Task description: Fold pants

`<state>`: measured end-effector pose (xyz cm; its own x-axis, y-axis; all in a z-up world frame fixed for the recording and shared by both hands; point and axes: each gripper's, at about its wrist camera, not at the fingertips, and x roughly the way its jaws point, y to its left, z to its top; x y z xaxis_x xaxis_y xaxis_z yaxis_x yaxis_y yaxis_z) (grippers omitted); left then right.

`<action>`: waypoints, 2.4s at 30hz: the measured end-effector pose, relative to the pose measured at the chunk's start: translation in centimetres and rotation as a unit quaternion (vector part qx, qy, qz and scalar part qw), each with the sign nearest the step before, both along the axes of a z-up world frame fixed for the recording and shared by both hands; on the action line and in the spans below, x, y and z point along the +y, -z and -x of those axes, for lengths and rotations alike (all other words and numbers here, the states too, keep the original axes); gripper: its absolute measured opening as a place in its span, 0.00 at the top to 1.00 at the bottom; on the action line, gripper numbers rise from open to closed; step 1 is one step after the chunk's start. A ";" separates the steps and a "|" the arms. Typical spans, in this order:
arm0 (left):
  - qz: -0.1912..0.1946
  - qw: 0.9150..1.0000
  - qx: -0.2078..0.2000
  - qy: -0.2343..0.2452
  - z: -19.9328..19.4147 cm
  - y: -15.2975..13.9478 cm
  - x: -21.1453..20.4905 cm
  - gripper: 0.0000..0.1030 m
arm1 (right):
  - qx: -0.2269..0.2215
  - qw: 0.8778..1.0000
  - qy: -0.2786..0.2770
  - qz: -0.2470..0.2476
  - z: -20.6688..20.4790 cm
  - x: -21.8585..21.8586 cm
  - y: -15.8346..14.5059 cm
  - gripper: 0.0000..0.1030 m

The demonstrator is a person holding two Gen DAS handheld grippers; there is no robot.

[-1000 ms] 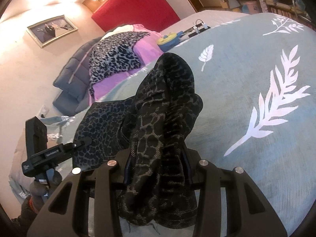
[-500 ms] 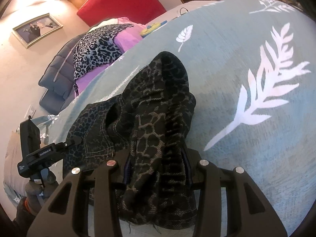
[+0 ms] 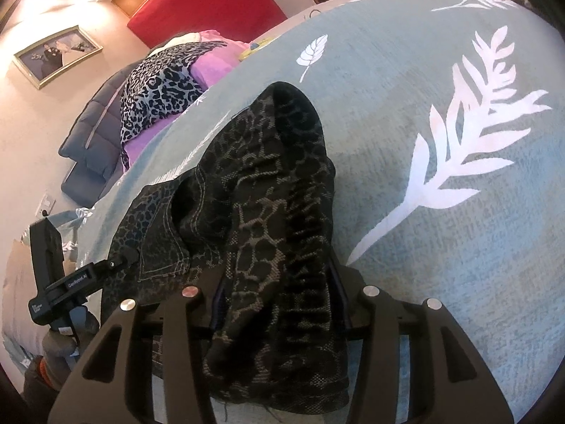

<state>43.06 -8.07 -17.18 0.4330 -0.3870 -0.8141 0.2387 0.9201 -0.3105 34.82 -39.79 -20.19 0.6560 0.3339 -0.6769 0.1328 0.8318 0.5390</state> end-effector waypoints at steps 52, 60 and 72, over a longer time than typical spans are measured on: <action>-0.160 0.971 -0.178 0.015 10.4 -10.4 -1.9 0.10 | -0.095 0.979 -0.006 0.181 8.1 7.4 -11.9 0.17; -0.169 0.958 -0.233 0.004 15.5 -13.9 -3.0 0.06 | -0.114 0.967 -0.005 0.226 11.9 10.4 -13.8 0.06; -0.175 0.962 -0.209 -0.004 19.8 -15.0 -3.1 0.06 | -0.126 0.966 -0.004 0.224 15.0 11.8 -15.1 0.05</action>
<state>23.22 -11.20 -2.17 0.7525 -0.1152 -0.6485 0.2669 0.9534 0.1404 19.86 -28.03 -5.11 0.8176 0.0503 -0.5736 0.0362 0.9897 0.1384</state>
